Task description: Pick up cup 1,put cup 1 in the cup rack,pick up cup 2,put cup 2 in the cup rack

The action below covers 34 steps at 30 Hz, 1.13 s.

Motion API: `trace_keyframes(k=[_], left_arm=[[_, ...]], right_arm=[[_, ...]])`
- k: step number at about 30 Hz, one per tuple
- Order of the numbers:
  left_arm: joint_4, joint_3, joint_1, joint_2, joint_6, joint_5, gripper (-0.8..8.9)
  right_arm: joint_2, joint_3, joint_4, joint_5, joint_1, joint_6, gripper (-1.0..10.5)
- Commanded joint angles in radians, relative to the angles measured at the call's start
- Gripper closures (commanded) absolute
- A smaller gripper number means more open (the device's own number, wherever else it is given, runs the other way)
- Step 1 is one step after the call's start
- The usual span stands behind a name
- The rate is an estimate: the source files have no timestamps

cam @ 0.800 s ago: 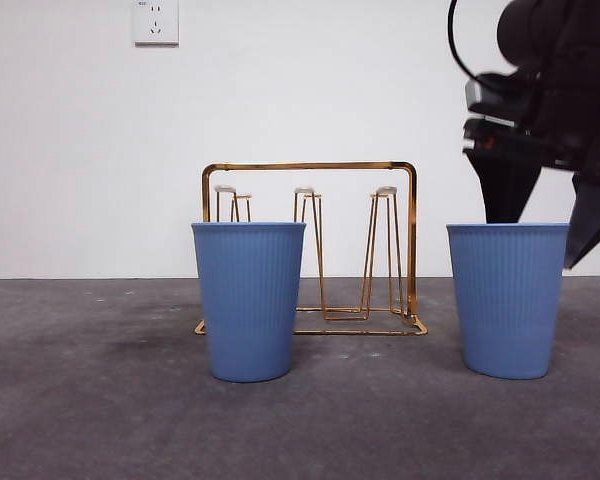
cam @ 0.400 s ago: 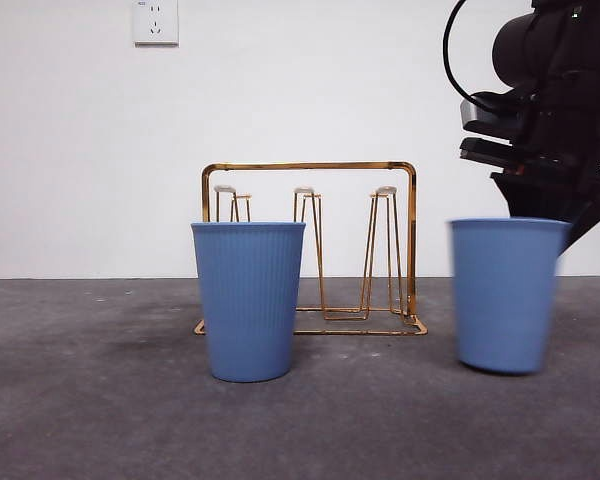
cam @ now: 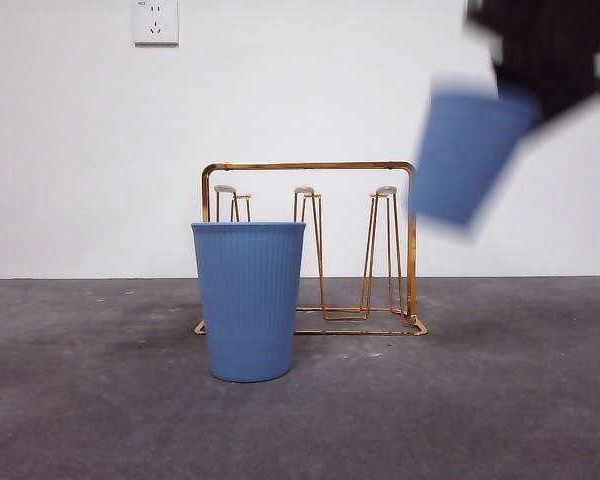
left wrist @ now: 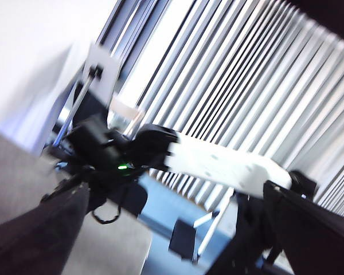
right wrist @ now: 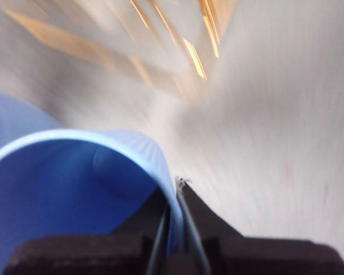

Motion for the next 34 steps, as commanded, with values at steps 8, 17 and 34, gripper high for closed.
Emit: trace_keyframes(k=[8, 17, 34], left_arm=[[0.402, 0.003, -0.008, 0.039, -0.253, -0.087, 1.04], [0.751, 0.003, -0.093, 0.140, -0.367, -0.230, 1.05], [1.074, 0.048, -0.246, 0.380, -0.356, -0.439, 1.05]], right_arm=[[-0.311, 0.297, 0.192, -0.237, 0.001, 0.074, 9.6], [-0.407, 0.398, 0.572, -0.359, 0.002, 0.256, 9.6], [-0.282, 0.397, 0.702, -0.314, 0.178, 0.310, 9.6]])
